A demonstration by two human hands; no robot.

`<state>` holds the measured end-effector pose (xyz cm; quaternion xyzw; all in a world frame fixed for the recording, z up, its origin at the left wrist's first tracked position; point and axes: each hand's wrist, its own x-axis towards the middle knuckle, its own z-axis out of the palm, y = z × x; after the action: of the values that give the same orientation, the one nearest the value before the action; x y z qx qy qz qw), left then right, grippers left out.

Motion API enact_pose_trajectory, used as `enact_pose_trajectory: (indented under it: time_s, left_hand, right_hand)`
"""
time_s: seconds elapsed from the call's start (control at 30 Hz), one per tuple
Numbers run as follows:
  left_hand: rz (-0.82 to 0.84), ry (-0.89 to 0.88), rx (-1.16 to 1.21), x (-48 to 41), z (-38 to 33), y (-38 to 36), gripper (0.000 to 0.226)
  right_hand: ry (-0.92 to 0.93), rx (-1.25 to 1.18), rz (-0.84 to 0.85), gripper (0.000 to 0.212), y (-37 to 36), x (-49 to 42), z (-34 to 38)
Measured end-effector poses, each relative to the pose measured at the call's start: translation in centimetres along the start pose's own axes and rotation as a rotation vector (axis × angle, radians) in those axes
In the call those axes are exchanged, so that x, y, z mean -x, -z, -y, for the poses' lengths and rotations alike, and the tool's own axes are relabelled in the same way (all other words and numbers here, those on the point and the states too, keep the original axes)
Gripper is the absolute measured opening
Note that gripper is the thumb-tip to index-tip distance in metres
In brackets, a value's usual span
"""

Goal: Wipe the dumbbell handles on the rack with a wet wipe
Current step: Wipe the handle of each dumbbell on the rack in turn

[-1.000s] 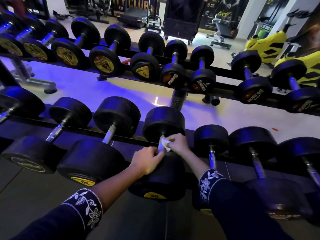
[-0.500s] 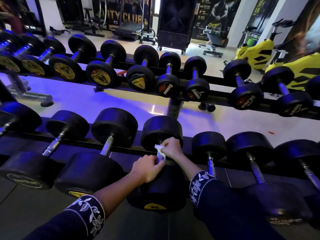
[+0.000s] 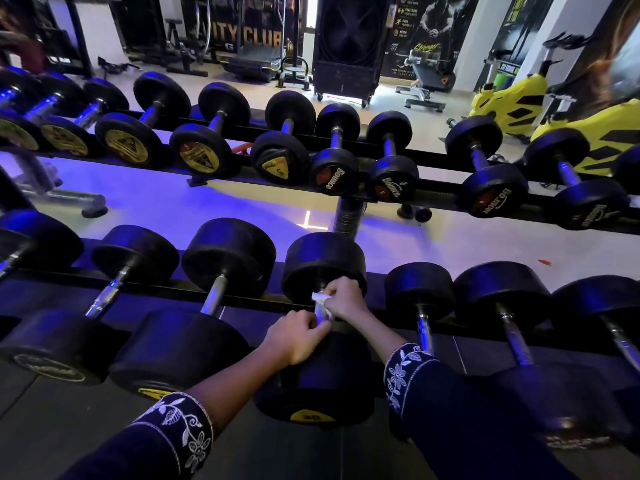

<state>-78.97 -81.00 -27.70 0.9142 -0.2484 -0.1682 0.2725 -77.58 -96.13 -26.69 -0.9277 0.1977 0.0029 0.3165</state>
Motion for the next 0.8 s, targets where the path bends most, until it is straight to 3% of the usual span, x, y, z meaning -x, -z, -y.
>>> enact_pose_trajectory:
  time_s: [0.1, 0.17, 0.23, 0.33, 0.37, 0.63, 0.7, 0.8]
  left_hand:
    - [0.000, 0.005, -0.004, 0.0, 0.0, -0.1, 0.049]
    - [-0.004, 0.004, -0.021, -0.2, 0.1, -0.1, 0.050]
    - [-0.004, -0.004, -0.006, -0.3, 0.2, -0.2, 0.049]
    - [0.004, 0.004, 0.043, -0.2, 0.2, -0.1, 0.049]
    - [0.002, 0.004, 0.049, -0.1, 0.1, 0.0, 0.049]
    - [-0.019, 0.004, 0.011, 0.2, -0.2, 0.0, 0.041]
    - [-0.024, 0.014, 0.016, 0.1, 0.0, -0.1, 0.039]
    - [-0.034, 0.011, 0.020, 0.0, 0.1, -0.1, 0.040]
  right_hand:
    - [0.088, 0.052, 0.233, 0.007, 0.5, 1.3, -0.9]
    - [0.113, 0.042, 0.353, 0.016, 0.9, 2.2, -1.3]
    - [0.099, -0.024, 0.255, 0.015, 1.2, 1.9, -1.0]
    - [0.094, -0.076, -0.069, 0.009, 1.0, 0.4, 0.1]
    - [0.088, -0.063, -0.064, 0.010, 0.8, 0.2, 0.5]
    - [0.106, -0.022, 0.407, 0.008, 0.5, 2.0, -0.5]
    - [0.059, -0.136, 0.326, 0.009, 0.9, 1.9, -1.1]
    - [0.026, -0.253, -0.006, 0.007, 1.2, 1.0, -1.7]
